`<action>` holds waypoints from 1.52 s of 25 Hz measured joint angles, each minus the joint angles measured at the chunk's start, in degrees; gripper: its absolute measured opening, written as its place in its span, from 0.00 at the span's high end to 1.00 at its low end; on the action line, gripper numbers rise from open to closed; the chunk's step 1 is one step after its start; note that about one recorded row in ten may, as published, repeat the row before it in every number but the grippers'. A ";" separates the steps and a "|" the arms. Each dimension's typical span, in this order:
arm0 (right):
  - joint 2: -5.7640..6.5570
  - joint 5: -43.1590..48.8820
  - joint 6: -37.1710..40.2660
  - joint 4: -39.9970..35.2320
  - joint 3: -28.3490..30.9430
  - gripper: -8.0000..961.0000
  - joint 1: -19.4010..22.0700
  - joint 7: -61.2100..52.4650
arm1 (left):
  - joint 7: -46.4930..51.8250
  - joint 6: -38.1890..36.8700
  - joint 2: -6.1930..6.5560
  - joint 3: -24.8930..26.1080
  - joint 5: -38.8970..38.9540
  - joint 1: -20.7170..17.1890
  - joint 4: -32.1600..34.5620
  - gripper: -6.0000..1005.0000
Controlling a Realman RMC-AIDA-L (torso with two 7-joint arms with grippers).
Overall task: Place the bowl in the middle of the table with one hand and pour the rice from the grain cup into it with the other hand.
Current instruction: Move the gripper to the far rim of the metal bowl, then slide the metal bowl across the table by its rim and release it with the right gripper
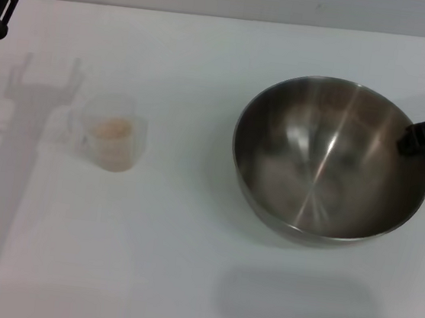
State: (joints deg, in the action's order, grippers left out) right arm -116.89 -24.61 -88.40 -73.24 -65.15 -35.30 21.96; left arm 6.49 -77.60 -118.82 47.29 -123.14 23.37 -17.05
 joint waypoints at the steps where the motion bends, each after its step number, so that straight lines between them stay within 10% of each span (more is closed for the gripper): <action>1: 0.00 0.00 0.00 0.00 0.00 0.94 0.00 0.00 | 0.00 0.00 0.00 0.00 0.00 0.00 0.00 0.16; 21: -1.99 -8.39 5.53 -9.41 2.72 0.97 0.61 0.44 | -0.30 -0.18 0.04 -0.01 0.01 -0.08 0.09 0.16; 38: -2.05 -12.99 10.03 9.54 -1.04 0.96 -6.47 2.07 | -0.48 -0.08 0.09 0.59 0.00 0.01 0.09 0.16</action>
State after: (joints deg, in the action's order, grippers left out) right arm -118.94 -37.60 -78.38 -63.70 -66.19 -41.77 24.02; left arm 6.01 -77.69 -118.74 47.88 -123.13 23.38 -16.96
